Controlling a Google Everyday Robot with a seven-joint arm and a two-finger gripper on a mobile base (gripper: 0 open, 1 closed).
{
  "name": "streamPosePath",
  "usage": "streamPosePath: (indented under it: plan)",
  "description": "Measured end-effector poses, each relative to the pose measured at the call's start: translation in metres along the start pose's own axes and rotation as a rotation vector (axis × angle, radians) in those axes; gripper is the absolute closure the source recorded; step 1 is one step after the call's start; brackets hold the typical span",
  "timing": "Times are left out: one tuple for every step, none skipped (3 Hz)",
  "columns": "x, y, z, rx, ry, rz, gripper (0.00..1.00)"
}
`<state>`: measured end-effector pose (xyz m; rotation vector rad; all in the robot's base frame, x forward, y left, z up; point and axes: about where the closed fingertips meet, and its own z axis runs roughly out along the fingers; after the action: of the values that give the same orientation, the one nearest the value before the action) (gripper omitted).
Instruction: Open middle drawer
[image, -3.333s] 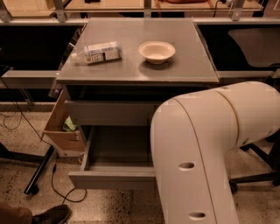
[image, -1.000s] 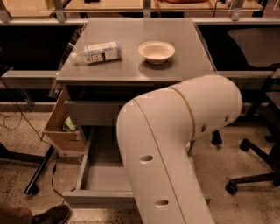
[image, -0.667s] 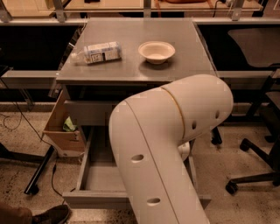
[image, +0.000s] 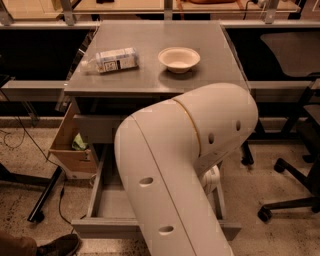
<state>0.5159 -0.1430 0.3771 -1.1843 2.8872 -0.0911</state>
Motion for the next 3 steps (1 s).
streamPosePath:
  plan:
    - [0.014, 0.004, 0.005, 0.001, 0.056, -0.099, 0.54]
    - [0.025, 0.008, 0.012, -0.018, 0.123, -0.171, 0.31]
    - [0.039, 0.013, 0.018, -0.042, 0.187, -0.221, 0.08]
